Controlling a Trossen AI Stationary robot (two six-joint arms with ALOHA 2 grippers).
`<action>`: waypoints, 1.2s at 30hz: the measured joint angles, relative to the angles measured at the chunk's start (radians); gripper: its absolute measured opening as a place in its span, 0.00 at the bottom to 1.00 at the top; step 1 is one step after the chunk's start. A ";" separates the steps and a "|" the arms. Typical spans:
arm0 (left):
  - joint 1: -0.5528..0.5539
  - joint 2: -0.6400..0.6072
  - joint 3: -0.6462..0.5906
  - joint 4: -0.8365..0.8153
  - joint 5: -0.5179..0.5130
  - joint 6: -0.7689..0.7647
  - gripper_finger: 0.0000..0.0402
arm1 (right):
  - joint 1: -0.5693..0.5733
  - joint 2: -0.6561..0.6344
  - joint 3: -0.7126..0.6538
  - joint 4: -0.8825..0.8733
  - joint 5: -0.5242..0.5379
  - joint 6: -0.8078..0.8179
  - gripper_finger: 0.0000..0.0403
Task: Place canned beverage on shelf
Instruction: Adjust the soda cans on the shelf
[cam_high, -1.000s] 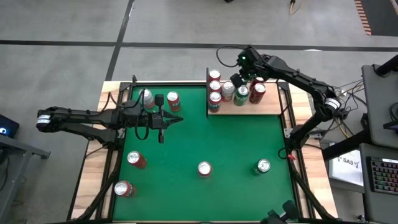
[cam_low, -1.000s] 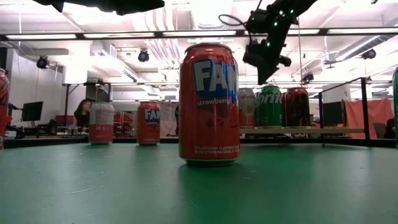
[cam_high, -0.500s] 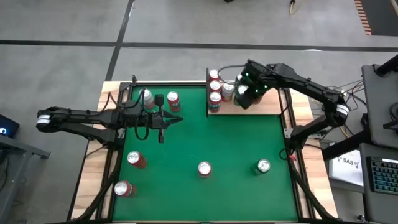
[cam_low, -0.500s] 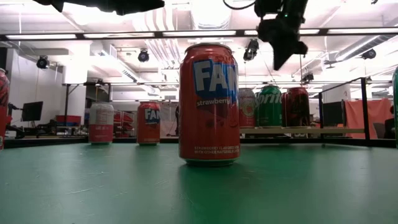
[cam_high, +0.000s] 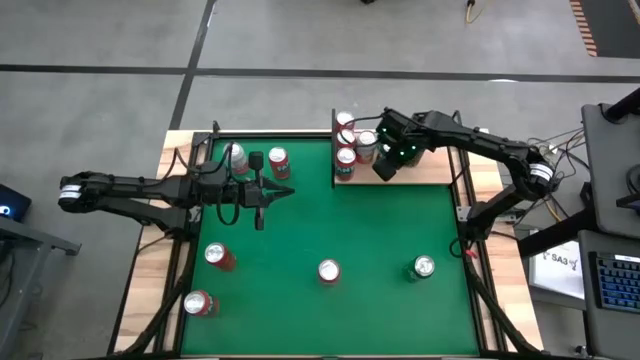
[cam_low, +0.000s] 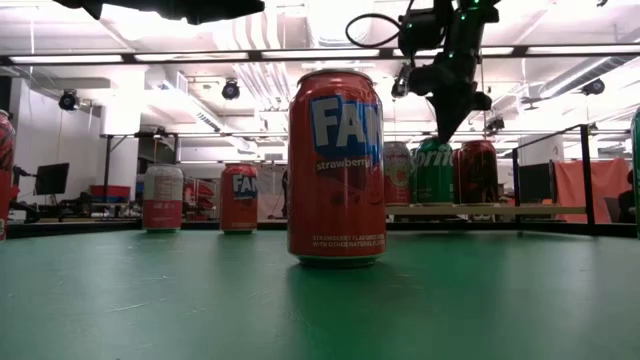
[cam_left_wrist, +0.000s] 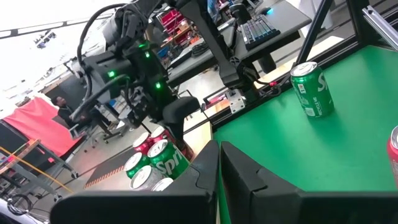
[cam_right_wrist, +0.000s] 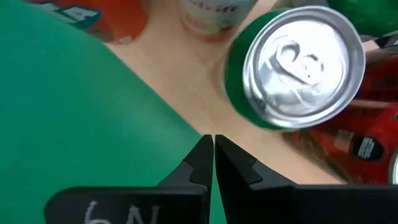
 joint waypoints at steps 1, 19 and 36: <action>0.000 0.000 0.000 0.000 0.000 0.000 0.00 | 0.000 0.004 0.000 0.001 0.006 0.000 0.02; 0.000 0.000 0.000 0.000 0.000 0.000 0.00 | -0.009 0.010 0.000 0.007 0.103 -0.010 0.02; 0.000 0.000 0.000 0.000 0.000 0.000 0.00 | -0.027 0.010 0.000 0.015 0.121 -0.018 0.02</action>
